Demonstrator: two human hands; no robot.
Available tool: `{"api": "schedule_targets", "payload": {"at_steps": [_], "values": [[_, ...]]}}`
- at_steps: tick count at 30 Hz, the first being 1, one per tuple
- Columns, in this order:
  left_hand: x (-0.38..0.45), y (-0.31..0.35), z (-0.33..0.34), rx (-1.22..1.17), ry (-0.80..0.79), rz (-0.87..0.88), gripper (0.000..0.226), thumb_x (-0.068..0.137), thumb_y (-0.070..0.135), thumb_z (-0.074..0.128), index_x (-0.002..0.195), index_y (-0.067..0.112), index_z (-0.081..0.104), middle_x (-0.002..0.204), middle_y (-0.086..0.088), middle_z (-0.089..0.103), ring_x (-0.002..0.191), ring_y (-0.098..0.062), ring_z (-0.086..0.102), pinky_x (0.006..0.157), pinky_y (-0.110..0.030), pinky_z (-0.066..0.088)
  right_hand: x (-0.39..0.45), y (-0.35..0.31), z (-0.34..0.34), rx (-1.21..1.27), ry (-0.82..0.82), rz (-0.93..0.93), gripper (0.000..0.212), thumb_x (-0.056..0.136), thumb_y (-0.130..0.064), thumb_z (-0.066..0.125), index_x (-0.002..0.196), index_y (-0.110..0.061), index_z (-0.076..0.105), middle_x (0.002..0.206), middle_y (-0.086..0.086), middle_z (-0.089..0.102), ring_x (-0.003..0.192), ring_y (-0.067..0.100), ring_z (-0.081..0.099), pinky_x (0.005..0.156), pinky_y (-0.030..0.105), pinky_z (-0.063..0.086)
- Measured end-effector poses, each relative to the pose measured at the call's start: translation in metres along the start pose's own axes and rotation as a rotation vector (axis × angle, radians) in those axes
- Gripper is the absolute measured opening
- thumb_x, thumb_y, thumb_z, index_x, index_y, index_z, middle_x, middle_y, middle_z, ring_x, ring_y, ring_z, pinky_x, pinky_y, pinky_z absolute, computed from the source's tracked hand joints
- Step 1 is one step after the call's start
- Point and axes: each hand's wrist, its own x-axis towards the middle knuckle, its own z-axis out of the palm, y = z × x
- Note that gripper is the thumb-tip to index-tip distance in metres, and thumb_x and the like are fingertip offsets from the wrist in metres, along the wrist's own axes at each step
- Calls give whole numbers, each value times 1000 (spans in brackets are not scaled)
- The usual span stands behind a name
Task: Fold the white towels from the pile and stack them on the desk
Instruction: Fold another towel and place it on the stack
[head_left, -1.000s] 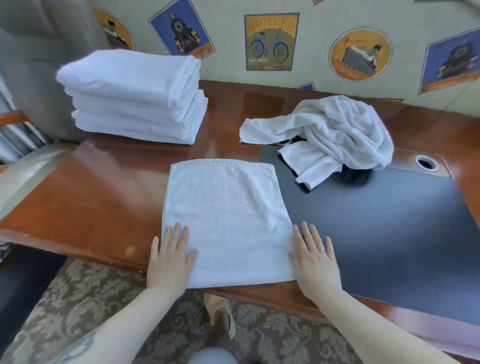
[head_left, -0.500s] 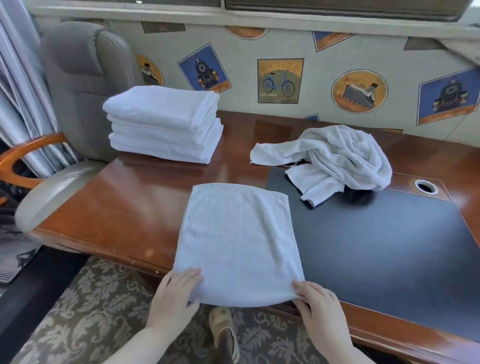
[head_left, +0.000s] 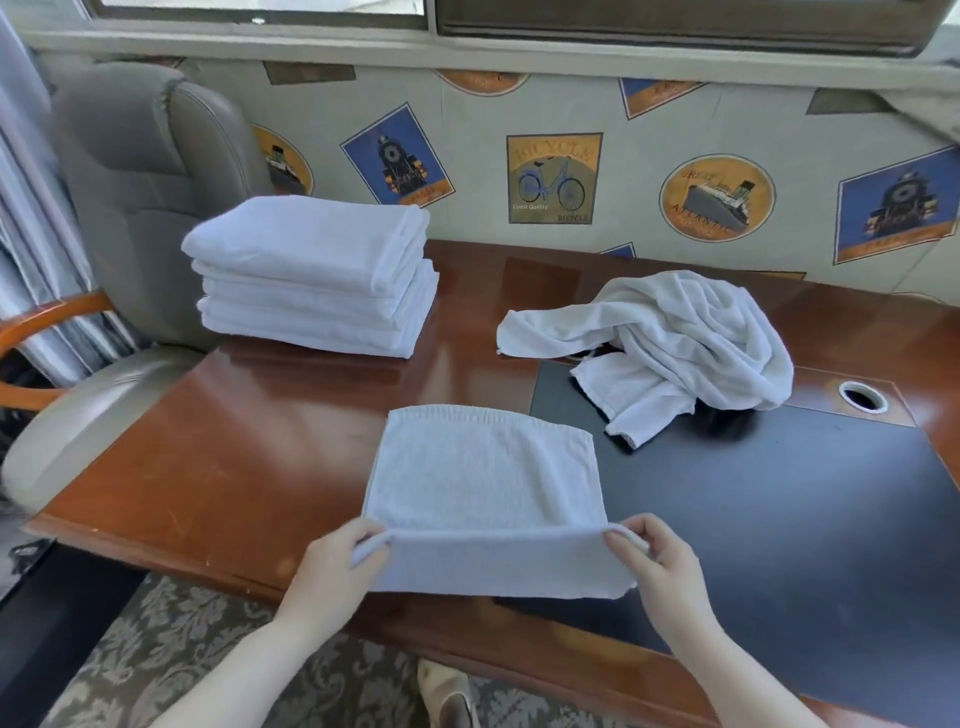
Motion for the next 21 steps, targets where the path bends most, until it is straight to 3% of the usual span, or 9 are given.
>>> {"api": "schedule_targets", "payload": {"at_steps": [3, 6, 10, 13, 14, 17, 21], "values": [[43, 13, -15, -235, 144, -61, 23, 91, 22, 66, 68, 25, 65, 63, 7, 59, 58, -4, 47, 58, -29, 32, 38, -18, 9, 140, 12, 103, 15, 88, -30, 71, 74, -27, 67, 70, -3, 62, 70, 17, 54, 66, 33, 41], [86, 25, -25, -438, 121, -164, 13, 89, 32, 68, 77, 26, 71, 78, 0, 70, 71, -13, 64, 64, -32, 45, 77, -33, 20, 175, 21, 156, 7, 87, -35, 70, 84, -29, 70, 84, 9, 64, 80, 19, 58, 72, 35, 44], [154, 31, -25, -395, 68, -206, 10, 90, 33, 66, 90, 26, 73, 84, 7, 73, 78, -12, 68, 61, -24, 49, 137, -45, 39, 111, 31, 190, 6, 89, -35, 66, 87, -29, 66, 97, 15, 65, 84, 26, 59, 72, 35, 45], [208, 30, -14, -341, 21, -249, 14, 91, 27, 65, 100, 18, 72, 95, 2, 71, 89, -17, 66, 71, -31, 52, 178, -34, 53, 2, 80, 265, 23, 94, -32, 59, 100, -10, 60, 101, 20, 60, 84, 25, 53, 73, 38, 43], [220, 29, -9, -327, 6, -264, 15, 91, 25, 65, 102, 15, 71, 98, 0, 71, 93, -19, 66, 78, -35, 54, 185, -29, 56, -23, 108, 298, 26, 95, -32, 58, 103, -8, 57, 97, 14, 59, 88, 23, 53, 76, 39, 43], [244, 22, 3, -278, -2, -302, 17, 90, 21, 67, 101, 9, 71, 100, -4, 71, 97, -25, 66, 91, -44, 53, 197, -14, 60, -78, 159, 368, 18, 95, -33, 58, 105, -21, 50, 84, -13, 50, 85, 14, 49, 77, 33, 38], [264, 15, 11, -205, 72, -277, 10, 89, 21, 66, 92, 13, 71, 93, -2, 70, 93, -24, 64, 74, -31, 49, 205, -9, 65, -175, 163, 314, 17, 95, -36, 56, 100, -20, 56, 85, -8, 60, 85, 15, 57, 62, 28, 40]]}}
